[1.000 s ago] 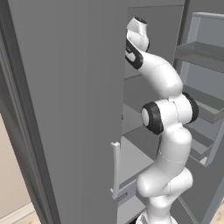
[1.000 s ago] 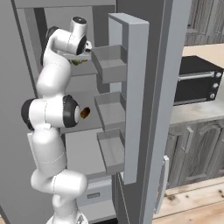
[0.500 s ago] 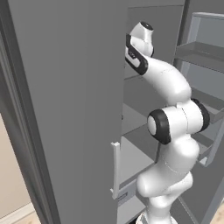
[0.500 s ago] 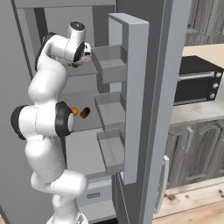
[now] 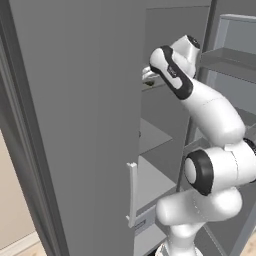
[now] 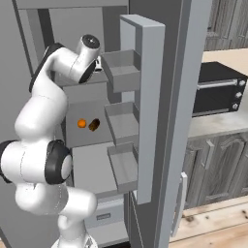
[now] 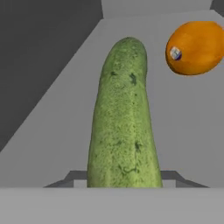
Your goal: Take the cucumber and orange from the highest rack and move them to the second highest rack where the tangerine and sweet potato are located, to maximize freezer space. Close the freezer door after rearranging.
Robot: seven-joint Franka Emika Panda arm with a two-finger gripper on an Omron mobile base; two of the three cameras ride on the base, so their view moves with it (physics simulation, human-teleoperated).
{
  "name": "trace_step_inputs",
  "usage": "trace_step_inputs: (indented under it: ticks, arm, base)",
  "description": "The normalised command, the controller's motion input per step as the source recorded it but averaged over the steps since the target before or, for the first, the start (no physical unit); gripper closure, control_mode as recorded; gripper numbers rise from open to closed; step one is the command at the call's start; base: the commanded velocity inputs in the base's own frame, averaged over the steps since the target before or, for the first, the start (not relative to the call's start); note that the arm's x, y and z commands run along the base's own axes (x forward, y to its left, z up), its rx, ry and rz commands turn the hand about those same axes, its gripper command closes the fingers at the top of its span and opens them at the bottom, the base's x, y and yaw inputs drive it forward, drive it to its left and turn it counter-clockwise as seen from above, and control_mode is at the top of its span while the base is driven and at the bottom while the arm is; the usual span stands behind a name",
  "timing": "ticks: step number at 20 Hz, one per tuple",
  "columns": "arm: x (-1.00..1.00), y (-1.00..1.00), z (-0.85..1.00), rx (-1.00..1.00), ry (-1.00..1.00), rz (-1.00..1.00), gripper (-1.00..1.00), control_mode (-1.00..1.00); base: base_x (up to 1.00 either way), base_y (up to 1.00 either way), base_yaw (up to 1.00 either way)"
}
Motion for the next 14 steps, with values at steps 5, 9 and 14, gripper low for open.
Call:
trace_step_inputs:
  ticks: [5, 9, 14]
  arm:
    - [-1.00, -0.28, -0.11, 0.04, 0.00, 0.00, 1.00, -1.00]
    - [-1.00, -0.19, -0.50, 0.00, 0.00, 0.00, 1.00, -1.00]
    - [-0.91, -0.03, -0.54, -0.09, 0.03, -0.02, 1.00, -1.00]
  base:
    - [0.00, 0.00, 0.00]
    - [0.00, 0.00, 0.00]
    - [0.00, 0.00, 0.00]
